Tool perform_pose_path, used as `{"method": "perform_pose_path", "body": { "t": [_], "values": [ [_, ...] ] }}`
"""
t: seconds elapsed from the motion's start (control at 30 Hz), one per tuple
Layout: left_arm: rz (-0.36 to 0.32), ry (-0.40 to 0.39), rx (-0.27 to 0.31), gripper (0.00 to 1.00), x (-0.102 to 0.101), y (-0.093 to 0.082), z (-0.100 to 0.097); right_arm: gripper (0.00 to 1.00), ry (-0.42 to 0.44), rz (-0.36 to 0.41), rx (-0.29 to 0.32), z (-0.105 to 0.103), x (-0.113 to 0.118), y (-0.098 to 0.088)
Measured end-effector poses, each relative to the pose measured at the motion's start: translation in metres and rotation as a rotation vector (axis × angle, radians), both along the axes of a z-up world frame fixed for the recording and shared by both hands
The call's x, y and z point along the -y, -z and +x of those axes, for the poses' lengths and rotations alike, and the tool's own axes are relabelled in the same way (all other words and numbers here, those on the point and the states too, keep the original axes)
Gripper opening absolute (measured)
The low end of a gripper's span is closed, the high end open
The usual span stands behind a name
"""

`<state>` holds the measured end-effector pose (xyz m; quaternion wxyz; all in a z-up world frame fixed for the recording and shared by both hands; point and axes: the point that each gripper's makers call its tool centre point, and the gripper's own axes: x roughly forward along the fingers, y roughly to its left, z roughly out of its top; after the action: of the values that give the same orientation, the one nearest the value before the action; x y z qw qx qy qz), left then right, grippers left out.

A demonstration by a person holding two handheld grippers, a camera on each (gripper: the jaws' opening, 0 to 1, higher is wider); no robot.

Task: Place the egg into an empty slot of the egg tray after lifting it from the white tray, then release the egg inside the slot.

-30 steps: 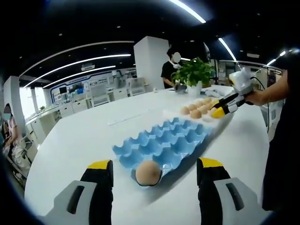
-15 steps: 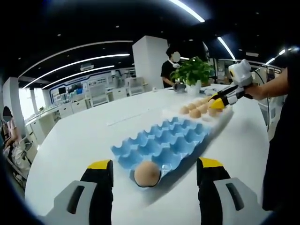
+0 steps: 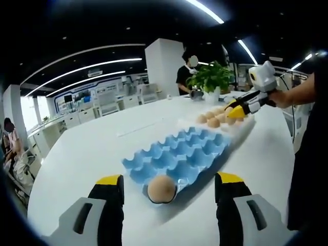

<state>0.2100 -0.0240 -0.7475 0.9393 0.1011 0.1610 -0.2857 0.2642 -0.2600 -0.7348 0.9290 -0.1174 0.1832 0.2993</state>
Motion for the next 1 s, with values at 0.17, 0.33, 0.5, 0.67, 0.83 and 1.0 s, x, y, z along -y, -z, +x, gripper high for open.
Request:
{"method": "perform_pose_path", "body": {
  "t": [0.17, 0.33, 0.5, 0.67, 0.83, 1.0],
  "values": [
    [-0.003, 0.004, 0.001, 0.73, 0.0, 0.0, 0.0, 0.24, -0.078, 0.016, 0.008, -0.002, -0.034, -0.003],
    [-0.006, 0.001, 0.005, 0.73, -0.001, -0.001, 0.0, 0.24, -0.173, 0.036, 0.005, -0.006, -0.075, -0.006],
    [-0.004, -0.005, 0.004, 0.73, -0.003, 0.0, -0.001, 0.24, -0.248, 0.051, 0.015, -0.008, -0.109, -0.01],
    [-0.005, -0.011, 0.003, 0.73, -0.005, 0.0, -0.002, 0.24, -0.312, 0.051, 0.02, -0.012, -0.136, -0.013],
    [-0.006, -0.013, 0.0, 0.73, -0.006, 0.001, -0.003, 0.24, -0.367, 0.055, 0.019, -0.016, -0.159, -0.013],
    [-0.01, -0.018, 0.002, 0.73, -0.007, 0.0, -0.004, 0.24, -0.414, 0.056, 0.012, -0.018, -0.179, -0.009]
  ]
}}
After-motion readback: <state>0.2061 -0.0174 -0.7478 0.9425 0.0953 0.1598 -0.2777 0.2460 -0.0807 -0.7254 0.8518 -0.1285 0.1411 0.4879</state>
